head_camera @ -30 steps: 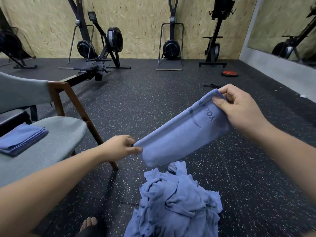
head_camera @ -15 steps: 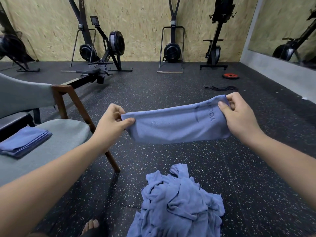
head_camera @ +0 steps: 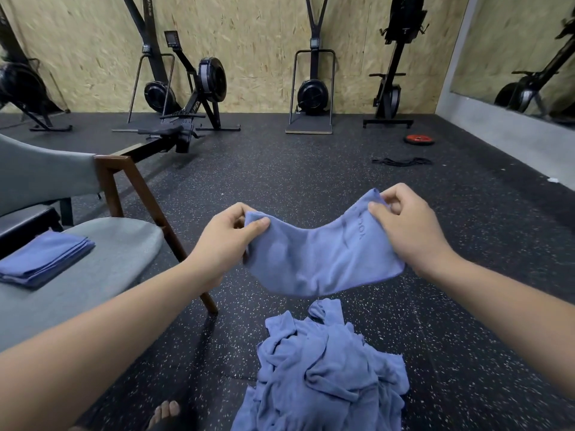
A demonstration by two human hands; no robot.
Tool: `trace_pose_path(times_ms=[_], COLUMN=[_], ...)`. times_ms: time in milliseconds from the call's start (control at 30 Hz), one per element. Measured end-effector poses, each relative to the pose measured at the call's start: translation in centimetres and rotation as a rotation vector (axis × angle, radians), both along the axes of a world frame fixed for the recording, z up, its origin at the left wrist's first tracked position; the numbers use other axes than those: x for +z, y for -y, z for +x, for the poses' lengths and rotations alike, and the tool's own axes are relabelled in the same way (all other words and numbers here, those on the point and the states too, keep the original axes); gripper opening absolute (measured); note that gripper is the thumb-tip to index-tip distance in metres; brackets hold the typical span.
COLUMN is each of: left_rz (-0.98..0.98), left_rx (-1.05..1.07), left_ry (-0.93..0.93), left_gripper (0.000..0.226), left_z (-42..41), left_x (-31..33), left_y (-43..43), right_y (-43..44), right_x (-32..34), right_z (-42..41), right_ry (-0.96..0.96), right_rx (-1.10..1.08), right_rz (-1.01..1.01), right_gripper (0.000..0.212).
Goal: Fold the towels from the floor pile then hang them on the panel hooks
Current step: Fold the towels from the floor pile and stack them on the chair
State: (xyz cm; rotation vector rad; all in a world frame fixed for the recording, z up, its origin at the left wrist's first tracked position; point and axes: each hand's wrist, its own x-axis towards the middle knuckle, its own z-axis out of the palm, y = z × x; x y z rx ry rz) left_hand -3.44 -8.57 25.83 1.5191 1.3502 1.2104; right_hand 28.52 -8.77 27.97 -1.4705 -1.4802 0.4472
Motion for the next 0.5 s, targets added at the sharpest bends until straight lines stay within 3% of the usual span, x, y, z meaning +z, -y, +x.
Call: trace_pose_path(times_ms=[167,500], left_rz=[0.069,0.083], left_rx=[-0.018,-0.043], left_ry=[-0.186,-0.086], left_gripper=[0.018,0.015], left_z=[2.9,5.8], left_x=[0.7,1.6], left_y=[1.4,2.7], right_y=[1.4,3.7], right_x=[-0.4,-0.3], right_z=[-3.3,-7.4], right_ry=[0.057,0.088], right_rx=[0.116,0.288], right_rz=[0.014,-0.011], right_gripper=[0.013,0.020])
